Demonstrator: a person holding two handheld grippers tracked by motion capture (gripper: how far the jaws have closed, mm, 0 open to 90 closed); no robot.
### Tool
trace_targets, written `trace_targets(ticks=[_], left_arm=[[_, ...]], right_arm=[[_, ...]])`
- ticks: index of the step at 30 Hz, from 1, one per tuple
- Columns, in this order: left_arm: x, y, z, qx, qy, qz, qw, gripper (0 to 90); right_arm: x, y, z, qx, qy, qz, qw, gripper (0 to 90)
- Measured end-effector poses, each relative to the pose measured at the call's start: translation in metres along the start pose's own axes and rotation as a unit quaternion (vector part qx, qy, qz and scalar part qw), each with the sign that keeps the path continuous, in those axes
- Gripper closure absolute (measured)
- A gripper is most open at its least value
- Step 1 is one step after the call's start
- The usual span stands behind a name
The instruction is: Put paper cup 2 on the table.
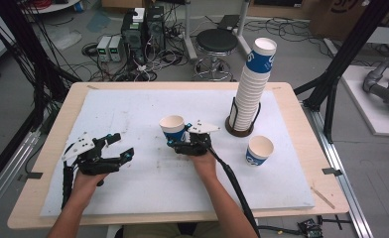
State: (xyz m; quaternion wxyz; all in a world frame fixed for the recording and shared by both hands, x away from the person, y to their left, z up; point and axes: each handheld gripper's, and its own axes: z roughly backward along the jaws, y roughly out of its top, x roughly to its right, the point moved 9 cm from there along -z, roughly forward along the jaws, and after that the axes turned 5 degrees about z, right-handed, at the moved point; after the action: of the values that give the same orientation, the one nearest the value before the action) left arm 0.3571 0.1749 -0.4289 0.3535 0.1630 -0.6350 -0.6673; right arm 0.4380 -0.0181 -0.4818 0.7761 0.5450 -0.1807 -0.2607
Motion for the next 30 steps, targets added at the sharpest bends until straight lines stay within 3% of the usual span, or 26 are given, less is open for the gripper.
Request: trace_targets(ticks=[7,12,19,30], left_arm=[[0.000,0.000,0.000,0.000,0.000,0.000,1.0000,18.7],[-0.001,-0.001,0.000,-0.001,0.002,0.002,1.0000,18.6],[-0.002,-0.001,0.001,0.000,0.004,0.003,1.0000,18.6],[-0.003,-0.002,0.000,-0.005,0.004,0.003,1.0000,18.7]], right_arm=[[-0.004,-0.005,-0.009,-0.052,0.006,0.023,0.9984,27.6],[-0.001,-0.006,-0.006,-0.062,0.013,0.008,0.9980,27.0],[-0.003,-0.008,0.003,-0.083,0.016,0.037,0.9957,26.6],[-0.003,-0.015,0.013,-0.093,0.022,0.038,0.9947,23.4]])
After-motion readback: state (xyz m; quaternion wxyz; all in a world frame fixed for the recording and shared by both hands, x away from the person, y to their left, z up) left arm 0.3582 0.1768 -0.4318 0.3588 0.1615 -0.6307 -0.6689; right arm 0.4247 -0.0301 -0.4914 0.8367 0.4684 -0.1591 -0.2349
